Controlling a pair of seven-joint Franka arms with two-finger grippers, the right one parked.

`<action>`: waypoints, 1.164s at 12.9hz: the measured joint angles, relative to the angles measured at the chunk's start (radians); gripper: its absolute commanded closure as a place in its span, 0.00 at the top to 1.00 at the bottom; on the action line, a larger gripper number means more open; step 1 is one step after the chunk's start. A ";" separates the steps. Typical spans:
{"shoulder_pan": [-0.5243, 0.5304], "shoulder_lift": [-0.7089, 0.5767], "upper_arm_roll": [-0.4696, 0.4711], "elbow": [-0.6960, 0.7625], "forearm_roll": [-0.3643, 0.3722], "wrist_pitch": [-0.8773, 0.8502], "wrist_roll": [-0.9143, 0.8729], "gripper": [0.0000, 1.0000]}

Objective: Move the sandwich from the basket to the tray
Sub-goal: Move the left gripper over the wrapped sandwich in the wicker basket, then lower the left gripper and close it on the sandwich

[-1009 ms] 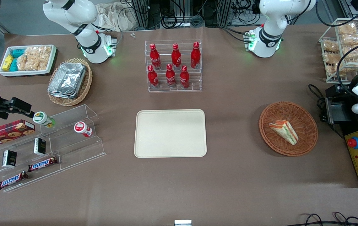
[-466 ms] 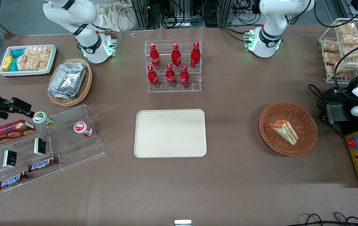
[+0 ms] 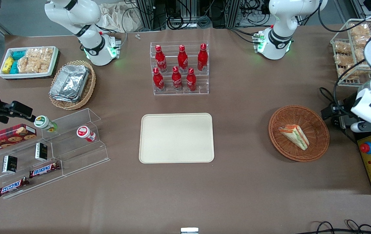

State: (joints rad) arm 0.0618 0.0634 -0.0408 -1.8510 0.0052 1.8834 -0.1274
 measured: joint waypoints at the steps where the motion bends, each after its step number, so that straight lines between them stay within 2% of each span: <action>1: 0.000 0.001 0.000 -0.037 -0.001 0.033 -0.074 1.00; 6: -0.004 0.053 -0.005 -0.223 -0.002 0.288 -0.436 1.00; 11: -0.006 0.176 -0.009 -0.265 -0.003 0.434 -0.617 1.00; 15: -0.016 0.233 -0.012 -0.270 -0.003 0.503 -0.667 1.00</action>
State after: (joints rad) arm 0.0454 0.2961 -0.0529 -2.1205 0.0025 2.3860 -0.7949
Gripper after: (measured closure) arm 0.000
